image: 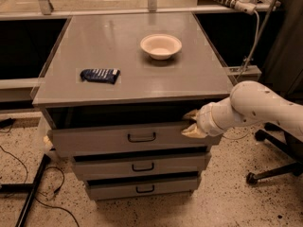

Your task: Open top drawer

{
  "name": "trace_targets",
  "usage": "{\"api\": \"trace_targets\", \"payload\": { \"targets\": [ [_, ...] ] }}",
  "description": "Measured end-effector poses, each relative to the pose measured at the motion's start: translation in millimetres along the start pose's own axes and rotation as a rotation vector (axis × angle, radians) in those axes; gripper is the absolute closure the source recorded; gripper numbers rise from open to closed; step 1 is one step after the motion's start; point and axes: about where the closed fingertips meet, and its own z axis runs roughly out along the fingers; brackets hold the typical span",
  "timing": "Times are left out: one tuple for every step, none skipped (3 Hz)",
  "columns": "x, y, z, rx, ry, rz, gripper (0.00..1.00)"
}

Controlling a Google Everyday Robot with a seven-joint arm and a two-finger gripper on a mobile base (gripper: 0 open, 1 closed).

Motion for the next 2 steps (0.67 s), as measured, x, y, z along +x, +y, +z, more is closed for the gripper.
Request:
{"api": "trace_targets", "payload": {
  "targets": [
    [-0.1, 0.0, 0.1, -0.001, 0.0, 0.0, 0.57],
    [-0.4, -0.1, 0.8, -0.003, -0.001, 0.0, 0.36]
  ]
}}
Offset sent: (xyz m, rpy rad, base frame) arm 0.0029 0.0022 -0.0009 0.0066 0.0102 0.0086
